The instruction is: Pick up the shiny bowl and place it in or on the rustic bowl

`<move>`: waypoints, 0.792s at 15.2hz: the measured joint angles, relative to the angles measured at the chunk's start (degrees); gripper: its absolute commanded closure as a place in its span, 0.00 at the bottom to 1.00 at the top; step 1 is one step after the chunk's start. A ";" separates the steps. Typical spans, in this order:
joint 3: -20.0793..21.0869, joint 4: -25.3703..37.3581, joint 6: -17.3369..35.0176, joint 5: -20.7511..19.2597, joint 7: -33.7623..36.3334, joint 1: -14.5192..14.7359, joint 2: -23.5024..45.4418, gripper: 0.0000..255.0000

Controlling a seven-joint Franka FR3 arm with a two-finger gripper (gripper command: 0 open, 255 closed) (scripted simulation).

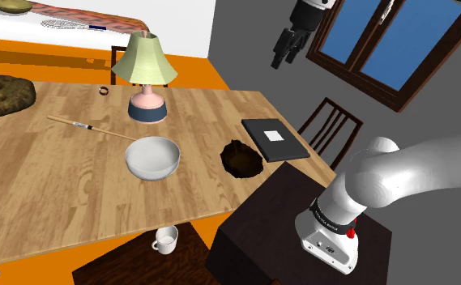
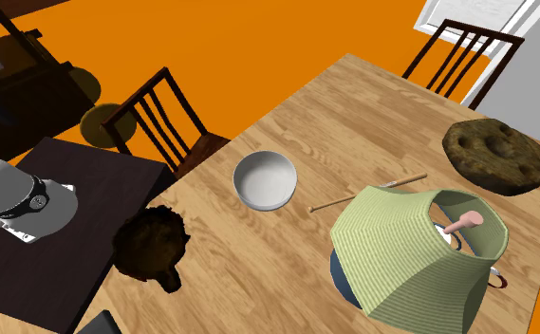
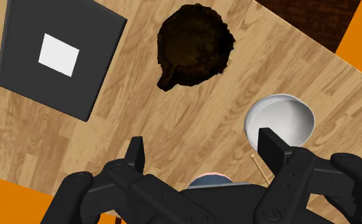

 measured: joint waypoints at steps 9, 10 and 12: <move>2.45 -6.56 12.52 1.81 4.12 1.20 6.29 0.00; 2.79 -7.42 14.59 2.04 4.69 1.36 7.59 0.00; 3.52 -7.51 17.90 2.44 5.82 1.69 10.79 0.00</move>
